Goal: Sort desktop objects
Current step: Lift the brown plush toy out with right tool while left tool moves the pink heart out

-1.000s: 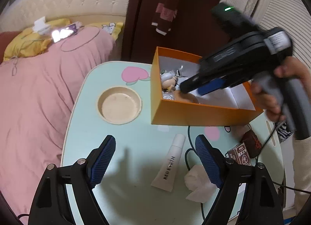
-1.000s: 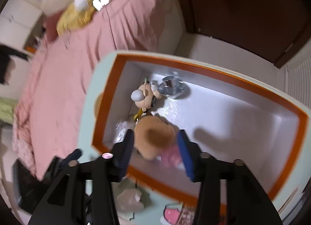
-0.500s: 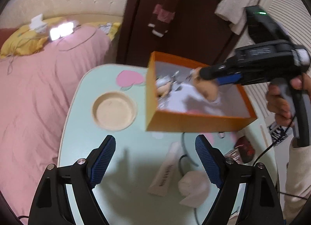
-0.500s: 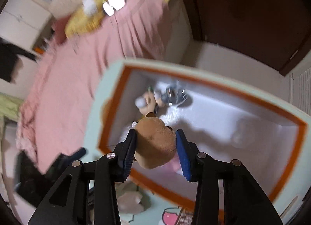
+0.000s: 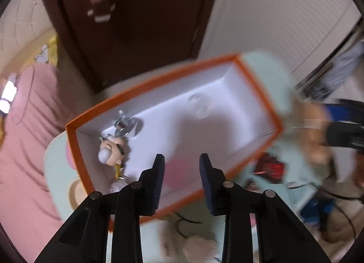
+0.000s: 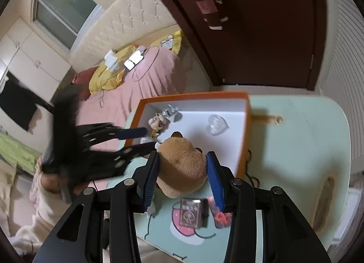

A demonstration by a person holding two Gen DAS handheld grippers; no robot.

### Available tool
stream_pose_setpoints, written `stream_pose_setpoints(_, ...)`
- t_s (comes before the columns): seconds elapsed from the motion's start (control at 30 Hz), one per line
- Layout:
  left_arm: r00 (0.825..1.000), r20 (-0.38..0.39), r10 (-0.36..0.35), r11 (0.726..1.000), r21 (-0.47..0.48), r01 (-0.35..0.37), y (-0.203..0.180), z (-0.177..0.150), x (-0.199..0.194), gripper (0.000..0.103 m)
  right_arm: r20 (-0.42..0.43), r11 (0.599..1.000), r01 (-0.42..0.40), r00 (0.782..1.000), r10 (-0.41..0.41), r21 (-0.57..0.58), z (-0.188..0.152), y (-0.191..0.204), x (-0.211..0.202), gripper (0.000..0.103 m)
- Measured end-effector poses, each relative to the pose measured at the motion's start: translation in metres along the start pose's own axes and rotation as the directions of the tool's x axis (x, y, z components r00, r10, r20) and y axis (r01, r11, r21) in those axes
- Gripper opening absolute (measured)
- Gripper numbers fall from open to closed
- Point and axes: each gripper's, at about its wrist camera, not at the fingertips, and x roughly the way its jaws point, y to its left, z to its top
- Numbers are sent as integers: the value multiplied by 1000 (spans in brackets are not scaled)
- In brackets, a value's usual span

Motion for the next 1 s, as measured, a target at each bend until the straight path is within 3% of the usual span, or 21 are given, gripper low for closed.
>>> stream_pose_setpoints(0.07,998,-64,29,1000,-9,-30,0,5,15,29,10,1000,-16,1000,15,22,-4,-8,-8,45)
stream_pose_setpoints(0.23,978,-206,9,996,-87,-27,7,15,43,30,37,998,-38,999,37,44,-13,-19,-22,45)
stream_pose_setpoints(0.3,961,-274,-35,987,-159,-9,17,16,54,37,42,997,-56,998,54,49,-16,-19,-24,45)
stream_pose_setpoints(0.33,953,-296,-59,981,-193,1,21,17,57,47,42,997,-66,997,64,51,-18,-20,-24,45)
stream_pose_setpoints(0.4,952,-301,-60,980,-198,0,21,17,58,49,42,995,-77,996,74,56,-19,-22,-24,45)
stream_pose_setpoints(0.53,956,-289,-46,983,-183,-7,19,15,54,49,40,994,-86,996,83,66,-18,-25,-20,45)
stream_pose_setpoints(0.6,959,-280,-50,983,-183,-2,20,13,52,37,40,993,-90,995,88,71,-18,-27,-19,45)
stream_pose_setpoints(0.77,968,-247,-43,987,-161,3,22,10,43,37,45,992,-96,995,93,80,-19,-30,-20,45)
stream_pose_setpoints(0.87,981,-187,-53,984,-175,20,28,11,21,36,48,993,-93,995,90,78,-19,-30,-21,45)
stream_pose_setpoints(1.0,990,-69,-120,979,-176,107,28,5,-30,36,36,994,-86,996,84,60,-19,-27,-21,45)
